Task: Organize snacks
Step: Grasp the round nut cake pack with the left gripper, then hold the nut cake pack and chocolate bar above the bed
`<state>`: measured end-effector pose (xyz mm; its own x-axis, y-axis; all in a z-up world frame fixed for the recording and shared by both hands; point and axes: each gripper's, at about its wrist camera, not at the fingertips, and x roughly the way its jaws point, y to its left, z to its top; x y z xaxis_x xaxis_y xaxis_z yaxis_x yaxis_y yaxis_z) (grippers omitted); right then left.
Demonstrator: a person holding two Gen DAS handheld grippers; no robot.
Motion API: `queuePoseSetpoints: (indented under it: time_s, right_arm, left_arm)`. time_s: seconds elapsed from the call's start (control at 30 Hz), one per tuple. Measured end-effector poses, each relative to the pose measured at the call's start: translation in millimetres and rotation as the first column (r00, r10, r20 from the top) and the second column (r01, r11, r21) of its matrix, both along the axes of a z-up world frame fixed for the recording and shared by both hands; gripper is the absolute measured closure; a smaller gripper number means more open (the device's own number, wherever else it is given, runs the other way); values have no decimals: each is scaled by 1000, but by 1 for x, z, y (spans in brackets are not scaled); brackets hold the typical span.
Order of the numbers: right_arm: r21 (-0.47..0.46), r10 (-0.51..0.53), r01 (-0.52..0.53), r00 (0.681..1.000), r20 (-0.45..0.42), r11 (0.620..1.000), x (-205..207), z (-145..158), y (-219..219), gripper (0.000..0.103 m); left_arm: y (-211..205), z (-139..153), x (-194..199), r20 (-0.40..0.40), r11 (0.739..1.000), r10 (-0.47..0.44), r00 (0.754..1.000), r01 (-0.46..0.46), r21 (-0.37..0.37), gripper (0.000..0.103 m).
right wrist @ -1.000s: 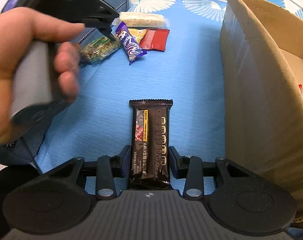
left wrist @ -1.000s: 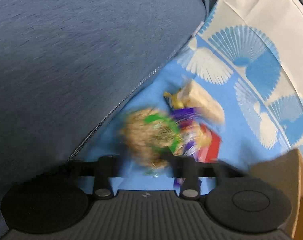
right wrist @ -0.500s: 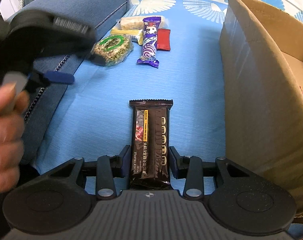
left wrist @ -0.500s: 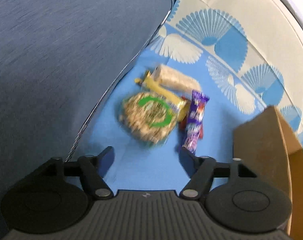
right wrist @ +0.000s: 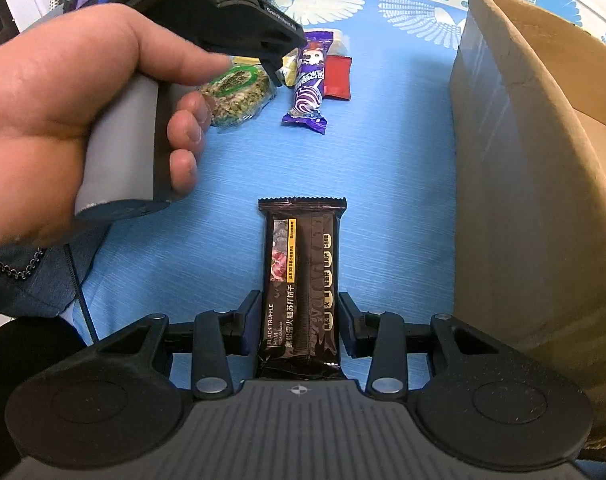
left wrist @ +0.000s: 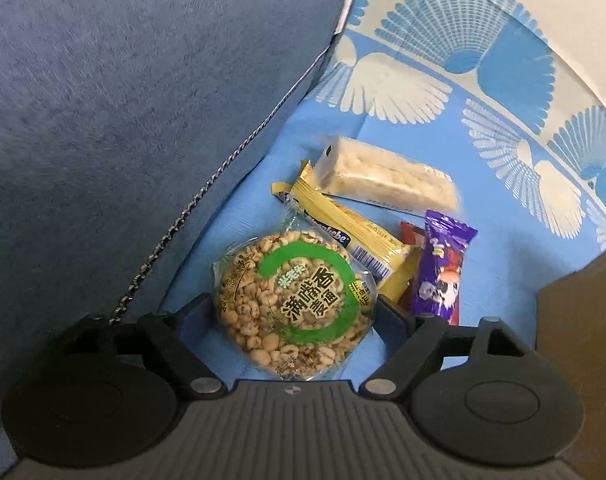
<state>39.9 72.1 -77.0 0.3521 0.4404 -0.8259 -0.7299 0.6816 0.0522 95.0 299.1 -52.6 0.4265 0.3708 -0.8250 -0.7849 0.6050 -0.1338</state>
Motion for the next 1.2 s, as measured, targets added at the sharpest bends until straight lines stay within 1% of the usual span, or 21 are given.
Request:
queuePoseSetpoints:
  time_s: [0.07, 0.17, 0.27, 0.3, 0.4, 0.5, 0.57, 0.63, 0.67, 0.7, 0.73, 0.8, 0.93, 1.03, 1.2]
  right_arm:
    - [-1, -1, 1, 1000, 6, 1000, -1, 0, 0, 62]
    - [-2, -3, 3, 1000, 15, 1000, -3, 0, 1, 62]
    - [-3, -9, 9, 1000, 23, 1000, -6, 0, 0, 62]
    - [-3, -12, 12, 1000, 25, 1000, -7, 1, 0, 62]
    - [-1, -21, 21, 999, 36, 1000, -11, 3, -1, 62]
    - [3, -22, 22, 998, 55, 1000, -16, 6, -2, 62]
    - [0, -22, 22, 997, 68, 1000, -21, 7, -3, 62]
    - [-1, -25, 25, 997, 80, 1000, -26, 8, -5, 62]
    - [-5, -26, 27, 996, 87, 1000, -28, 8, -6, 62]
    - [-9, -30, 31, 995, 92, 999, -31, 8, -7, 62]
    - [-11, -35, 36, 995, 93, 999, -32, 8, -8, 62]
    - [-18, -49, 51, 995, 89, 999, -33, 8, -11, 62]
    - [-36, -54, 57, 995, 78, 998, -36, 4, -10, 62]
    - [-54, -45, 50, 995, 85, 997, -38, -1, -8, 62]
    - [-59, -42, 48, 995, 88, 997, -37, 0, -8, 61]
  left_arm:
    - [-5, 4, -9, 19, 1000, -17, 1000, 17, 5, 16]
    - [-16, 15, -29, 54, 999, -44, 998, 46, -27, 16]
    - [-28, 24, -53, 86, 988, -120, 989, 127, -83, 16]
    - [-33, 27, -63, 95, 983, -154, 984, 162, -90, 16]
    - [-52, 35, -94, 104, 959, -264, 959, 272, -75, 16]
    - [-72, 38, -122, 111, 923, -380, 918, 383, -15, 16]
    - [-80, 35, -135, 114, 904, -424, 898, 427, -1, 16]
    - [-84, 28, -149, 118, 900, -433, 894, 435, 5, 16]
    - [-85, 24, -152, 112, 895, -444, 889, 446, 14, 16]
    - [-86, 21, -155, 122, 888, -457, 881, 460, 8, 16]
    - [-87, 23, -158, 144, 887, -459, 877, 462, 8, 16]
    - [-87, 24, -161, 153, 892, -449, 880, 453, 13, 16]
    - [-88, 19, -158, 116, 884, -463, 879, 467, -5, 16]
    - [-83, 14, -154, 101, 881, -467, 878, 472, -33, 16]
    - [-81, 8, -148, 77, 877, -473, 878, 478, -59, 15]
